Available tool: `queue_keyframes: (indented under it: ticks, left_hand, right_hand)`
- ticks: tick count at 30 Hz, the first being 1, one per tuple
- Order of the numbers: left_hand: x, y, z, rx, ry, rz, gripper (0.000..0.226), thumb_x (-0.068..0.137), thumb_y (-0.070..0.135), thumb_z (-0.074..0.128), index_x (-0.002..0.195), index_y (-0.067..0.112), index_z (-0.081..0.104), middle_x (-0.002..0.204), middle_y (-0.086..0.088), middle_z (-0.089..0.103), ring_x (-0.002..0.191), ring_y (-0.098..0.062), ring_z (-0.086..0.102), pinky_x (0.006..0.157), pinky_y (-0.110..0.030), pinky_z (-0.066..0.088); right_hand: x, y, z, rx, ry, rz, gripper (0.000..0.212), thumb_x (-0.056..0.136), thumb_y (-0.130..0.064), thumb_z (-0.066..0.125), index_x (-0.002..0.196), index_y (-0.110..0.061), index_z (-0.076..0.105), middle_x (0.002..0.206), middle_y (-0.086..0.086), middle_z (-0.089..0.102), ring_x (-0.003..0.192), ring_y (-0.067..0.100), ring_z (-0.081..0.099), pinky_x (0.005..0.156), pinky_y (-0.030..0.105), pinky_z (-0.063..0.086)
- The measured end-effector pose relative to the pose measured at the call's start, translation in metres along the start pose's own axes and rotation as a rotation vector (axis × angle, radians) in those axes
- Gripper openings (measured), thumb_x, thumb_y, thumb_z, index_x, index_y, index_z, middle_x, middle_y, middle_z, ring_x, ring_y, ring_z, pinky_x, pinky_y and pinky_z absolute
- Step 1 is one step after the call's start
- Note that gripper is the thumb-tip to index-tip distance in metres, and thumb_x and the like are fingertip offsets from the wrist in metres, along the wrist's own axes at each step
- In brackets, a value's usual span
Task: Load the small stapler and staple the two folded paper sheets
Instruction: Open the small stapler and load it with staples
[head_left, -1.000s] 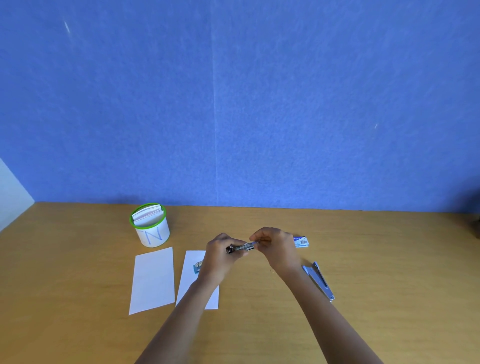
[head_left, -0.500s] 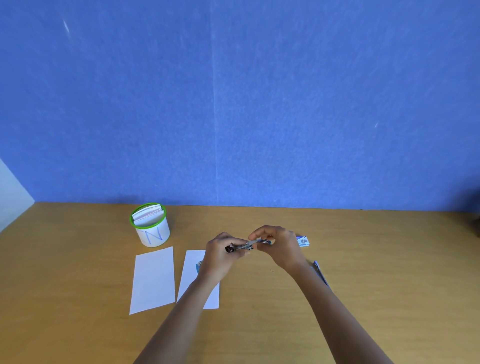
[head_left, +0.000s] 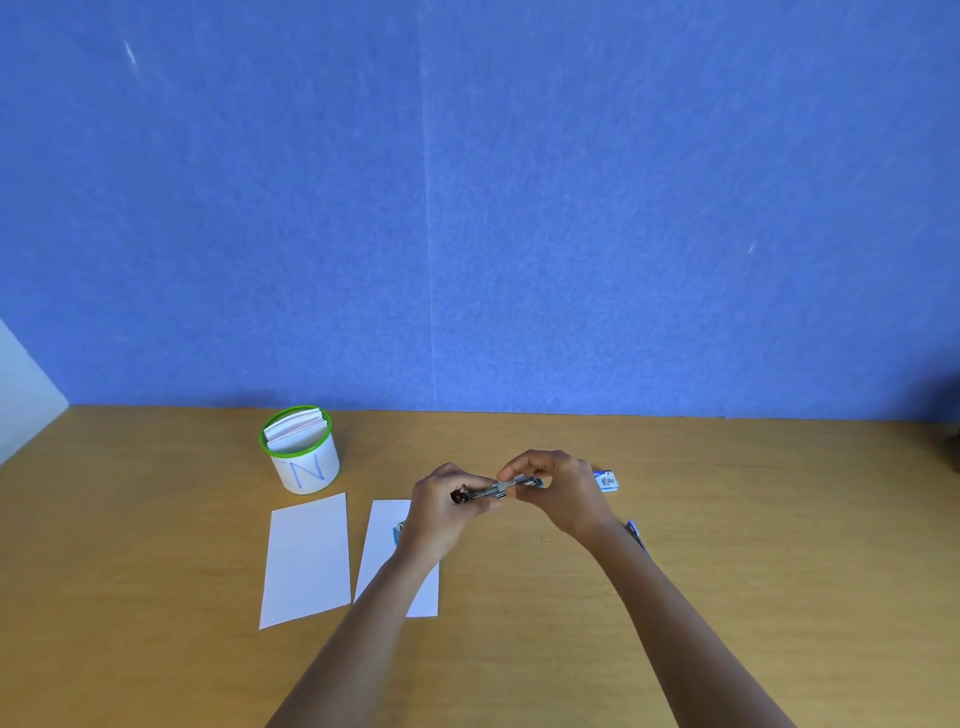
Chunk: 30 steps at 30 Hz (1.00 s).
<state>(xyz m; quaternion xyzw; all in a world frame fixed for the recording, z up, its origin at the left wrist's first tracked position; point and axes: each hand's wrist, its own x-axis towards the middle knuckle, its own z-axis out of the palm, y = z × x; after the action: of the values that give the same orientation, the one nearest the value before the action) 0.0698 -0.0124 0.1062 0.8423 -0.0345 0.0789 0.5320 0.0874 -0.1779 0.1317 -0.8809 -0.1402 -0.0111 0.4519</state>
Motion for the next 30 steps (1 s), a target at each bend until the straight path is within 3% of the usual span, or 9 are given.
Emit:
queue_keyframes:
  ticks: [5, 10, 17, 21, 23, 30]
  left_hand:
    - [0.000, 0.000, 0.001, 0.014, -0.012, 0.000, 0.021, 0.070, 0.008, 0.080, 0.089, 0.015, 0.078, 0.074, 0.009, 0.054, 0.068, -0.002, 0.054, 0.066, -0.012, 0.040]
    - [0.000, -0.001, 0.001, -0.004, -0.007, -0.007, 0.020, 0.070, 0.007, 0.080, 0.086, 0.017, 0.077, 0.075, 0.007, 0.057, 0.068, 0.004, 0.056, 0.066, -0.010, 0.041]
    - [0.005, 0.001, -0.002, 0.144, 0.016, -0.045, 0.016, 0.070, 0.010, 0.080, 0.085, 0.017, 0.078, 0.074, 0.006, 0.058, 0.069, -0.006, 0.056, 0.062, -0.010, 0.038]
    - [0.011, 0.010, -0.003, 0.623, -0.102, -0.097, 0.016, 0.085, 0.010, 0.063, 0.098, 0.009, 0.073, 0.102, -0.008, 0.059, 0.088, -0.024, 0.061, 0.071, -0.029, 0.044]
    - [0.010, 0.016, -0.001, 0.808, -0.137, -0.120, 0.017, 0.089, 0.003, 0.054, 0.099, 0.004, 0.068, 0.110, -0.011, 0.056, 0.094, -0.027, 0.062, 0.072, -0.031, 0.046]
    - [0.008, 0.018, 0.008, 0.816, -0.081, -0.090, 0.016, 0.090, 0.001, 0.048, 0.090, 0.000, 0.064, 0.107, -0.013, 0.056, 0.091, -0.028, 0.061, 0.064, -0.028, 0.037]
  right_hand:
    - [0.001, 0.001, 0.000, -0.062, -0.016, -0.054, 0.016, 0.076, -0.001, 0.073, 0.084, -0.014, 0.075, 0.084, -0.006, 0.071, 0.082, 0.004, 0.059, 0.071, 0.005, 0.040]
    - [-0.001, 0.002, 0.006, -0.191, -0.001, -0.119, 0.019, 0.079, -0.005, 0.071, 0.090, -0.019, 0.076, 0.083, -0.009, 0.070, 0.095, 0.016, 0.054, 0.080, 0.023, 0.045]
    - [-0.009, 0.009, 0.022, -0.193, -0.015, -0.153, 0.029, 0.088, -0.006, 0.060, 0.113, -0.019, 0.067, 0.109, -0.001, 0.068, 0.107, 0.011, 0.055, 0.090, 0.018, 0.043]
    - [-0.011, 0.004, 0.031, 0.044, 0.107, -0.026, 0.015, 0.087, -0.010, 0.065, 0.101, -0.013, 0.070, 0.098, -0.008, 0.070, 0.087, 0.006, 0.064, 0.077, 0.008, 0.047]
    - [-0.010, -0.001, 0.036, 0.113, 0.143, 0.019, 0.009, 0.085, -0.010, 0.068, 0.093, -0.012, 0.071, 0.087, -0.008, 0.070, 0.079, 0.005, 0.066, 0.072, 0.008, 0.049]
    - [-0.012, -0.008, 0.051, 0.113, 0.214, 0.004, 0.007, 0.078, -0.001, 0.070, 0.082, -0.007, 0.069, 0.077, 0.002, 0.073, 0.075, 0.000, 0.066, 0.065, 0.005, 0.047]
